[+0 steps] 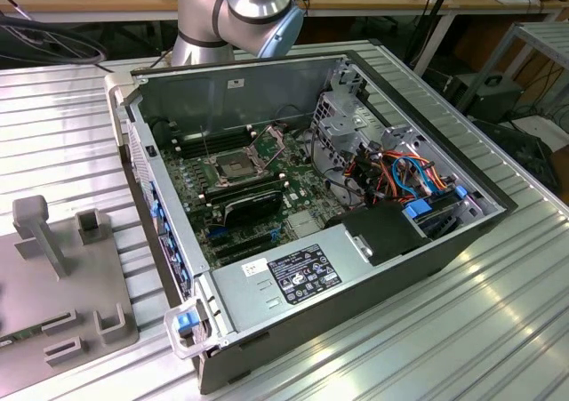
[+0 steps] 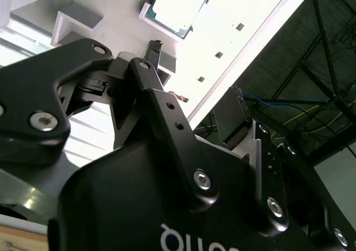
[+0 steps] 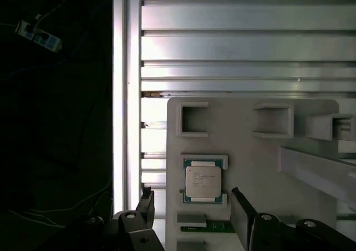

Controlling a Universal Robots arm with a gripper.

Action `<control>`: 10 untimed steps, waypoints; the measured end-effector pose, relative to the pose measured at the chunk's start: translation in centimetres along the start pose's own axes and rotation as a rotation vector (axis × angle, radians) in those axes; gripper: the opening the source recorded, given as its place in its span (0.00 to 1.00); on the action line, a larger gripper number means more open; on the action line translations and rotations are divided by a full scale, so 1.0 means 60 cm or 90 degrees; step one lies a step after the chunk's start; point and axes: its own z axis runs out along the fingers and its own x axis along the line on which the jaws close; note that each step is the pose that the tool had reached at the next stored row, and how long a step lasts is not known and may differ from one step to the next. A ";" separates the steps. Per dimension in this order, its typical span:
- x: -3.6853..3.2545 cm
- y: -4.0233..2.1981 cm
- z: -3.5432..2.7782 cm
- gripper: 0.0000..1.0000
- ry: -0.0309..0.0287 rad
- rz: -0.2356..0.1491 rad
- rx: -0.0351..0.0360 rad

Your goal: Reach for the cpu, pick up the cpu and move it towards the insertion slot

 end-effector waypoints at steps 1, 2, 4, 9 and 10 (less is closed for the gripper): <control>0.000 0.000 0.001 0.66 -0.0001 0.000 0.0000; 0.000 0.000 0.002 0.66 -0.0001 0.000 -0.0001; 0.000 0.000 0.005 0.66 0.0000 0.000 0.0001; 0.000 -0.008 0.030 0.66 0.0001 0.000 0.0003; -0.001 -0.009 0.033 0.66 0.0000 0.000 0.0002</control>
